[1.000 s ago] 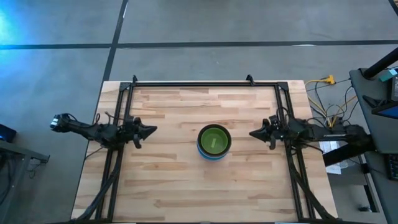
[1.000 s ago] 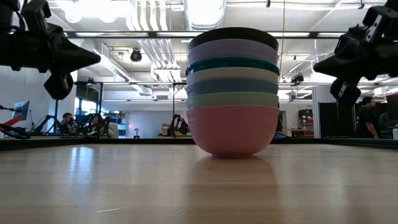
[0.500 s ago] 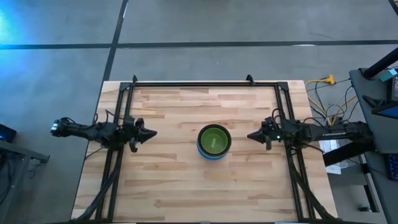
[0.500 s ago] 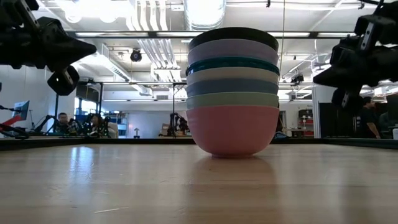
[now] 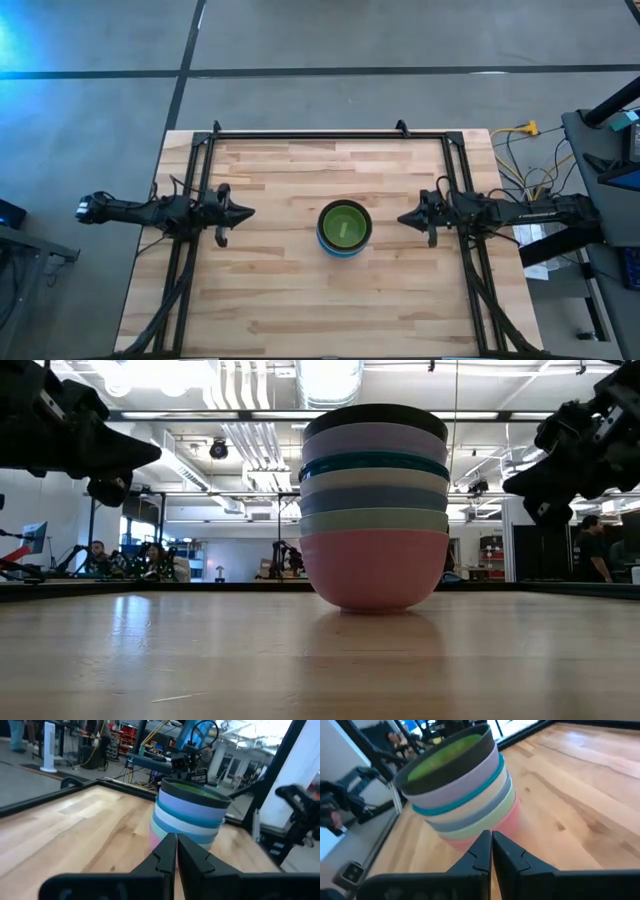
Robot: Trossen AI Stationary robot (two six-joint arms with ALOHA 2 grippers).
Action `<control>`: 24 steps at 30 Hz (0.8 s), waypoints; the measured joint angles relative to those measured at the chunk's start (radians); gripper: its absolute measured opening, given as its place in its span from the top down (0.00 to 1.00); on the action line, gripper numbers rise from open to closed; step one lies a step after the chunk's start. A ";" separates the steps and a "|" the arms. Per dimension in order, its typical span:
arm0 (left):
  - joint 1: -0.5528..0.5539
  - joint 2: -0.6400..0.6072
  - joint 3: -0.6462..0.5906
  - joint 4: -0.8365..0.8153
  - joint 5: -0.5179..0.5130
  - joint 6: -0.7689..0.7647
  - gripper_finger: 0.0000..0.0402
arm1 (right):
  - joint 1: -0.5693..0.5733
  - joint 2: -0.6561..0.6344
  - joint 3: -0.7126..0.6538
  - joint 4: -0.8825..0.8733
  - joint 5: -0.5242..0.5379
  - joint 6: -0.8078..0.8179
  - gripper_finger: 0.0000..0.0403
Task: Nest bowls inside each other
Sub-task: Return to Home Position
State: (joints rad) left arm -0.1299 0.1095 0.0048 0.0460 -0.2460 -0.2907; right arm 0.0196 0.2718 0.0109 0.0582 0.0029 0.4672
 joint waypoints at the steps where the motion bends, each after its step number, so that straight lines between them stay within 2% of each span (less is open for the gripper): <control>1: 0.000 0.003 0.000 0.000 -0.001 0.018 1.00 | 0.000 0.000 0.000 -0.007 0.000 -0.011 0.98; 5: 0.000 0.016 0.000 0.004 -0.002 0.040 1.00 | 0.000 0.000 0.000 -0.057 -0.001 -0.021 0.98; 24: 0.000 0.054 0.000 0.057 -0.006 0.040 1.00 | 0.000 -0.002 0.000 -0.055 -0.001 -0.022 0.98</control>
State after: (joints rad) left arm -0.1299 0.1638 0.0044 0.1033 -0.2523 -0.2504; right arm 0.0194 0.2699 0.0109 0.0036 0.0017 0.4450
